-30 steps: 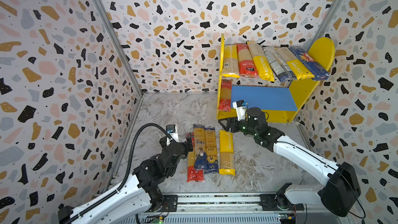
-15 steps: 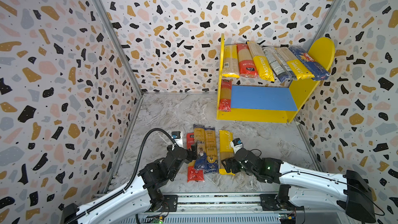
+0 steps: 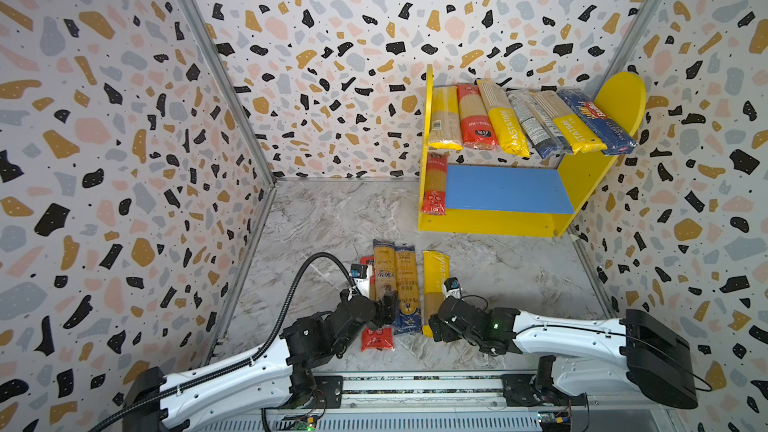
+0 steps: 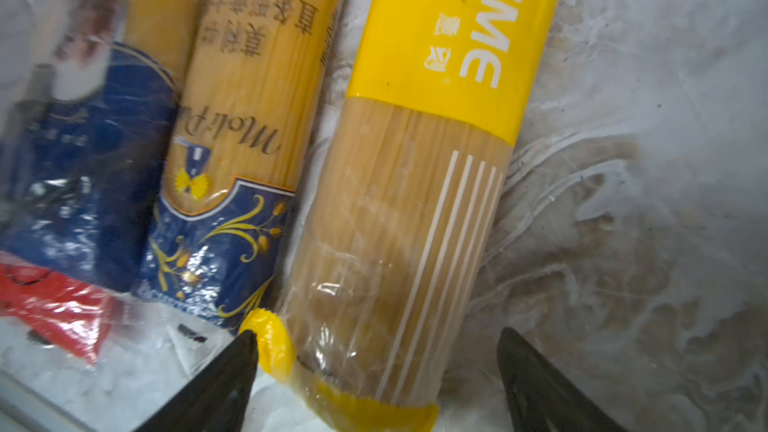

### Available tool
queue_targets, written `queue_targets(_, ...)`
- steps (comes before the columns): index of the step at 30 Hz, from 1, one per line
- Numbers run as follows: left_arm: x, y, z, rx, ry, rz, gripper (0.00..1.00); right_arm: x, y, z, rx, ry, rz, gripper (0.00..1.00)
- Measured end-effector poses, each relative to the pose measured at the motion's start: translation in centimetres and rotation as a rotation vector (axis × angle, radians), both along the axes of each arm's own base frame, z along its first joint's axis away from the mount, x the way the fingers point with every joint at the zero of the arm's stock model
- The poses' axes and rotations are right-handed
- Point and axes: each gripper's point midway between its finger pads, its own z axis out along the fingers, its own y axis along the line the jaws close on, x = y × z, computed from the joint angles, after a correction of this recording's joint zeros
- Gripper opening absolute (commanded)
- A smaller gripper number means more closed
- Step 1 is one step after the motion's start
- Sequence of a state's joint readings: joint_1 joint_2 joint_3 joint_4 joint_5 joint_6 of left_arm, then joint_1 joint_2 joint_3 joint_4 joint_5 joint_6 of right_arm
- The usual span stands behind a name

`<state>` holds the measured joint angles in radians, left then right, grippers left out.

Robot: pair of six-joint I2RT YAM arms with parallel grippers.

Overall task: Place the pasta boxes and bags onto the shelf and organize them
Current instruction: 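Lower the open right gripper over the yellow PASTATIME bag on the table, then grasp the yellow PASTATIME bag with the right gripper and lift it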

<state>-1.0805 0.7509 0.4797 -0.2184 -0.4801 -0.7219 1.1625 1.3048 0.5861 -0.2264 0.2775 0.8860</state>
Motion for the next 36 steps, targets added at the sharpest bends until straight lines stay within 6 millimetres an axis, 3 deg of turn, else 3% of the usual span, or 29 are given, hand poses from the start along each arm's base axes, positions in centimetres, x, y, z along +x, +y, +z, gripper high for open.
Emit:
queue_targets(13,-1.2,-0.4,1.6,-0.057,-0.018,-0.072,0.94,2.2,2.0,-2.0,-0.081,0.026,-0.046,0.89)
queue_targets(16,-1.4,-0.3,1.8,-0.062,-0.022,-0.084,0.94,2.6,1.8,-2.1,-0.091,0.024,-0.067,0.79)
queue_targets(19,-1.7,-0.3,2.1,-0.071,-0.027,-0.100,0.95,2.8,1.4,-2.2,-0.090,0.030,-0.091,0.54)
queue_targets(22,-1.8,-0.2,2.1,-0.059,-0.031,-0.113,0.96,3.2,1.1,-2.2,-0.044,0.038,-0.132,0.40)
queue_targets(29,-2.0,-1.5,1.3,0.016,-0.033,-0.191,0.96,2.5,0.2,-1.5,0.127,0.065,-0.119,0.30)
queue_targets(33,-2.0,-2.7,0.3,0.070,-0.035,-0.250,0.96,1.4,-1.8,-0.8,0.206,0.099,-0.102,0.28)
queue_targets(36,-1.9,-3.7,1.0,0.082,-0.059,-0.289,0.96,1.3,-3.4,0.1,0.283,0.112,-0.121,0.27)
